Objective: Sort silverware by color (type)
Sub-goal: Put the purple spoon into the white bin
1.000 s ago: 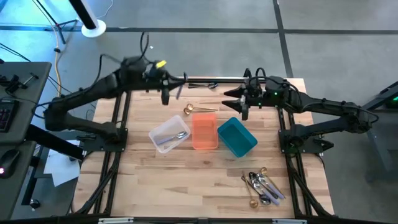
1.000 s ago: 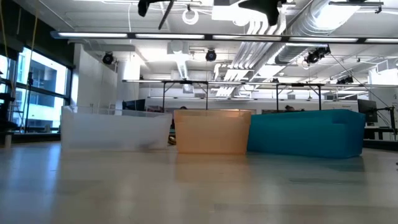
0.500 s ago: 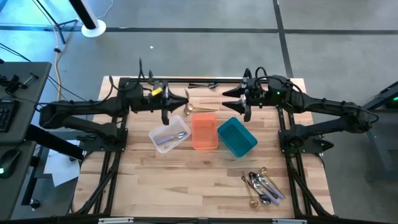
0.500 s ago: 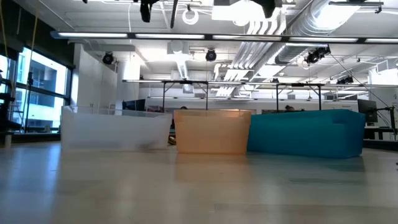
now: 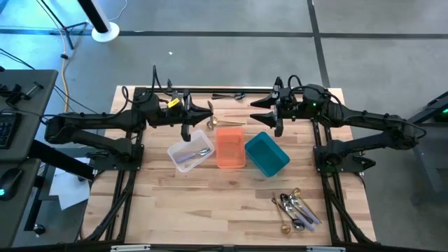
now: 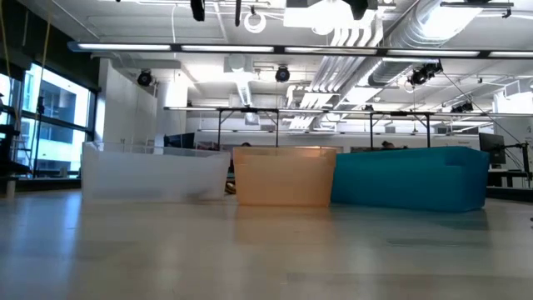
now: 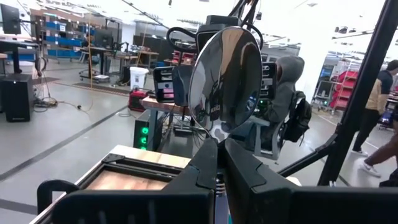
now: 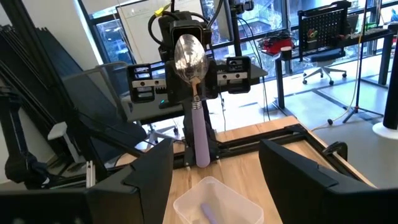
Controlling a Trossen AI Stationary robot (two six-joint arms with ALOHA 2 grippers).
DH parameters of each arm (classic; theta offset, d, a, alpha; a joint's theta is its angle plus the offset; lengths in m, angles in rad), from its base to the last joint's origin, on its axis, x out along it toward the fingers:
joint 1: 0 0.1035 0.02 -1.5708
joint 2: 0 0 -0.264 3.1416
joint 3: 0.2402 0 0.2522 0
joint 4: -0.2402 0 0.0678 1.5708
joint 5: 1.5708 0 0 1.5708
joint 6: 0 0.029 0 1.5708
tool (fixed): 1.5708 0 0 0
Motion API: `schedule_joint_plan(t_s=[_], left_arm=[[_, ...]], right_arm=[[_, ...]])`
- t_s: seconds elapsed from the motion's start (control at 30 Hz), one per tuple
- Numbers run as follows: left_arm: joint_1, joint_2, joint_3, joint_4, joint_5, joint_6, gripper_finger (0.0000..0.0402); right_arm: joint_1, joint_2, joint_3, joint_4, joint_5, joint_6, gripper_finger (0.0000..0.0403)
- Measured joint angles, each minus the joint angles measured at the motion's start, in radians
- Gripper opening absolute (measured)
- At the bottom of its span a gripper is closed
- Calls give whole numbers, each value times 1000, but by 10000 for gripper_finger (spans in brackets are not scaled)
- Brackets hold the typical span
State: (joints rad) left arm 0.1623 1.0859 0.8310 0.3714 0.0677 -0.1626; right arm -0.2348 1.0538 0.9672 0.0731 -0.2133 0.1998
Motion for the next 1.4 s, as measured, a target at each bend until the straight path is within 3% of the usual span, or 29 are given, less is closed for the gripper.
schedule_joint_plan(t_s=[0.73,0.9,1.13,1.4], left_arm=[[1,0,0,0,0,3,0],[1,0,0,-1,0,2,0],[1,0,0,-4,0,2,0],[1,0,0,-8,0,0,0]], right_arm=[[0,14,0,-1,21,-13,218],[0,14,0,7,1,-27,162],[0,13,0,-13,-30,-65,15],[-1,13,0,-24,-67,-67,2]])
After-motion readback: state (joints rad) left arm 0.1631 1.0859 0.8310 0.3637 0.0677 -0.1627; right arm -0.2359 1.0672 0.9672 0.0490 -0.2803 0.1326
